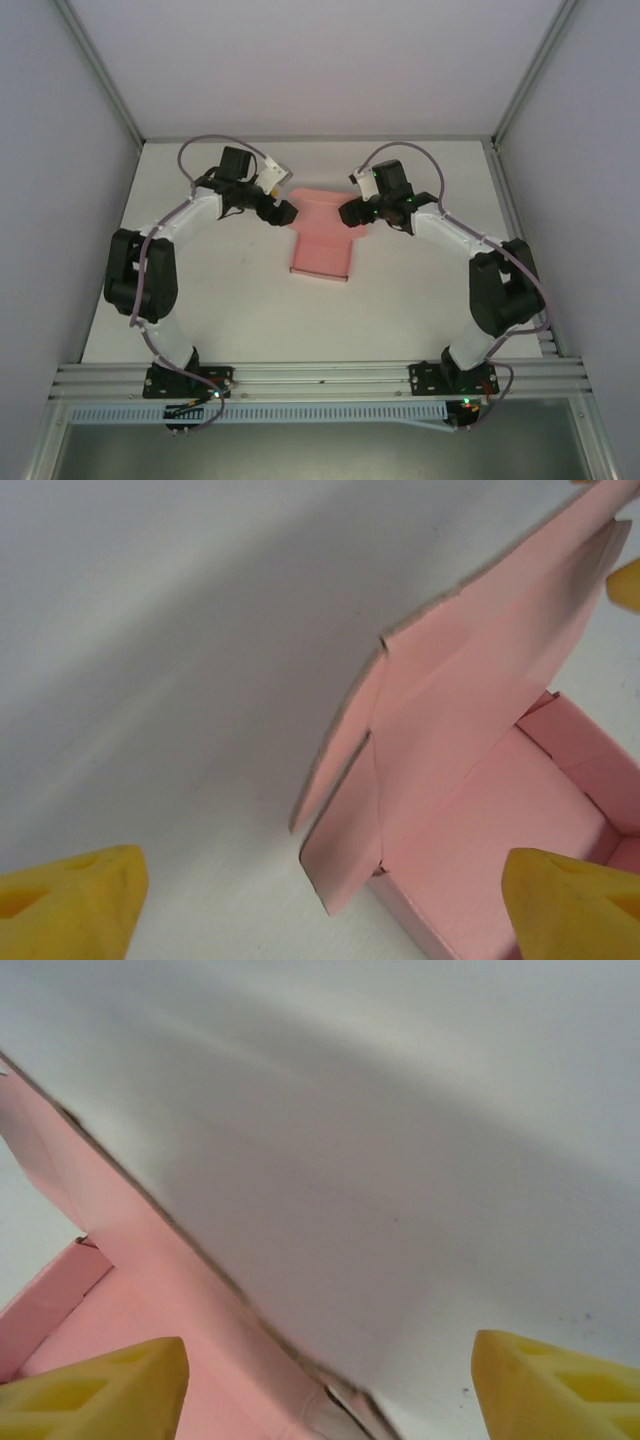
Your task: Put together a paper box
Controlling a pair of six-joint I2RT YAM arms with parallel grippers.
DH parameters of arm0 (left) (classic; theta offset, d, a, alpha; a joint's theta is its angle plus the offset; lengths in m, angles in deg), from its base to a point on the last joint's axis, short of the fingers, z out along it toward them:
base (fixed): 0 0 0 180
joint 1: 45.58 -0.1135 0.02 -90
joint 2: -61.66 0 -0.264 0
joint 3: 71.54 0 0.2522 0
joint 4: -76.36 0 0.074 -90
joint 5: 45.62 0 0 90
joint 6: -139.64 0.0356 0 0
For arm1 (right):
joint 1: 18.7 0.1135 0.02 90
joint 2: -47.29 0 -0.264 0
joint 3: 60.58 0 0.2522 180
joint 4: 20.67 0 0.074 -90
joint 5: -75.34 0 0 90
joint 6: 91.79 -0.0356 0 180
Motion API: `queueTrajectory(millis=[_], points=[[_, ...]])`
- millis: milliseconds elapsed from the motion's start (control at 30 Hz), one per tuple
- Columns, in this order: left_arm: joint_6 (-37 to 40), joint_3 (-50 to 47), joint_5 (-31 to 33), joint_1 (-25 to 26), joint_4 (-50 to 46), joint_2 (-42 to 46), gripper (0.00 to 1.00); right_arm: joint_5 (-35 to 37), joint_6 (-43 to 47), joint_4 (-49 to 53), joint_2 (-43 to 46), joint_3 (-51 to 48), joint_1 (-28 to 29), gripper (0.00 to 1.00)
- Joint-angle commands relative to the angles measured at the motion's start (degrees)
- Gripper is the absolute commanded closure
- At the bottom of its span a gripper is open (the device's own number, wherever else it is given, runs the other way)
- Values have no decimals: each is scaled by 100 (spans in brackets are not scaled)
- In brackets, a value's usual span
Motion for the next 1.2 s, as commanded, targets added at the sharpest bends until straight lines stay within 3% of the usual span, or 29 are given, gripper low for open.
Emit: queueTrajectory(millis=[0, 67, 233, 333, 400, 533, 667, 733, 833, 900, 1033, 1167], points=[[592, 461, -573, 14, -597, -444, 15, -473, 440, 573, -212, 312, -48, 34], [830, 614, -874, 22, -806, -644, 23, -506, 456, 645, -257, 352, -52, 41], [866, 701, -1009, 40, -795, -739, 47, -289, 429, 783, -304, 378, -60, 44], [861, 609, -1322, 120, -741, -681, 85, -310, 390, 878, -279, 410, -53, 48], [760, 445, -1262, 226, -551, -586, 100, -287, 347, 937, -257, 427, -62, 59], [-22, 118, -480, 330, 187, -328, 100, 243, 146, 1196, -165, 510, -56, 79], [-880, -278, 194, 380, 854, 66, 100, 805, -197, 1133, 103, 372, -14, 83], [-1348, -492, 548, 500, 1201, 321, 100, 885, -403, 877, 265, 218, 40, 91], [-2088, -742, 1389, 801, 1619, 700, 100, 1173, -717, 360, 491, -23, 246, 95], [-2504, -754, 2115, 1038, 1624, 870, 100, 1744, -1010, 28, 580, -102, 500, 98], [-3651, -1261, 2635, 1363, 2438, 1205, 100, 2596, -1975, -823, 595, -248, 1001, 100], [-4261, -1768, 3621, 1798, 3184, 1443, 100, 3878, -2670, -1466, 441, -268, 1412, 99]])
